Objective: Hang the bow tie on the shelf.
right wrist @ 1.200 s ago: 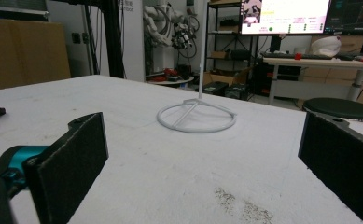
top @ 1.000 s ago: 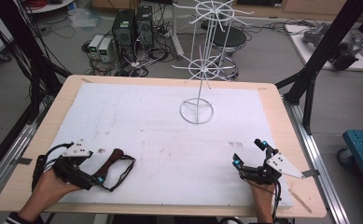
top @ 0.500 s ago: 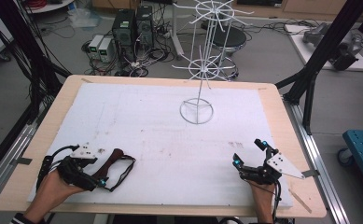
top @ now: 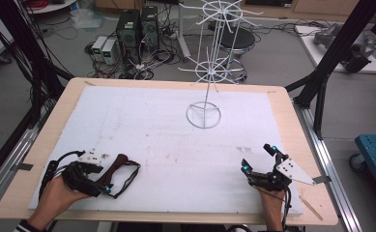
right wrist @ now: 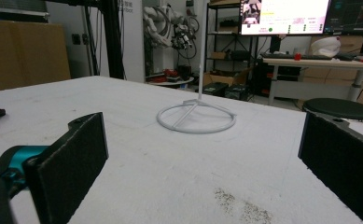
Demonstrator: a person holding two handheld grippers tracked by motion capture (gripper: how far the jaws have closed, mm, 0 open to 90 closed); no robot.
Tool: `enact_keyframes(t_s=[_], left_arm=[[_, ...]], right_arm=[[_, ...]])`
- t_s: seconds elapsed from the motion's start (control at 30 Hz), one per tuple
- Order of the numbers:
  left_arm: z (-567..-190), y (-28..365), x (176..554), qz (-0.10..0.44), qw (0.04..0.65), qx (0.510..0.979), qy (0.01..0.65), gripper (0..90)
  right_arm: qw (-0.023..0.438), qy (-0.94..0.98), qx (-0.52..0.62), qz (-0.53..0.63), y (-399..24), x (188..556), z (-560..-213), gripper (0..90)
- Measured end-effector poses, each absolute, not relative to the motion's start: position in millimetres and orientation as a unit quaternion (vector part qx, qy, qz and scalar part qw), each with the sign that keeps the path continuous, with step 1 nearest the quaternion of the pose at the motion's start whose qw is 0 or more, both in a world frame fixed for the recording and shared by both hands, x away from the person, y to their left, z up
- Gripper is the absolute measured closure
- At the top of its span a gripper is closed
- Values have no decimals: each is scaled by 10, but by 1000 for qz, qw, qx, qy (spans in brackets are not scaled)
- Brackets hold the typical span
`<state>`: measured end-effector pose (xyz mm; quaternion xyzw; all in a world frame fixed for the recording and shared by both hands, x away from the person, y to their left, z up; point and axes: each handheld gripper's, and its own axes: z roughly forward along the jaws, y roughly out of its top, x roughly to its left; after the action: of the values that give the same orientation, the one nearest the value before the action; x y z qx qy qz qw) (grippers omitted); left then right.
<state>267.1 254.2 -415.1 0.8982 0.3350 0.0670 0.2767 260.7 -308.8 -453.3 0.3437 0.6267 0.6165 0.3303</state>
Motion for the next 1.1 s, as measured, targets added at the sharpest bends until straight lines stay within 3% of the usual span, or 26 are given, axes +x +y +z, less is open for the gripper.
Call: enact_keyframes(t_s=[0.23,0.37,0.43,0.73,1.1], left_arm=[[-4158,2539,2688,49,272,896,347,464],[-4154,2556,2698,52,269,897,347,700],[-4156,2551,2698,58,267,897,348,741],[-4148,2560,2695,68,281,894,342,750],[-4119,2609,2740,88,357,867,335,748]], right_arm=[[331,627,342,617,-3089,2608,-4534,7],[332,627,343,616,-3088,2606,-4533,7],[332,626,342,617,-3087,2607,-4534,7],[335,627,340,616,-3088,2609,-4534,7],[329,629,342,616,-3081,2598,-4532,7]])
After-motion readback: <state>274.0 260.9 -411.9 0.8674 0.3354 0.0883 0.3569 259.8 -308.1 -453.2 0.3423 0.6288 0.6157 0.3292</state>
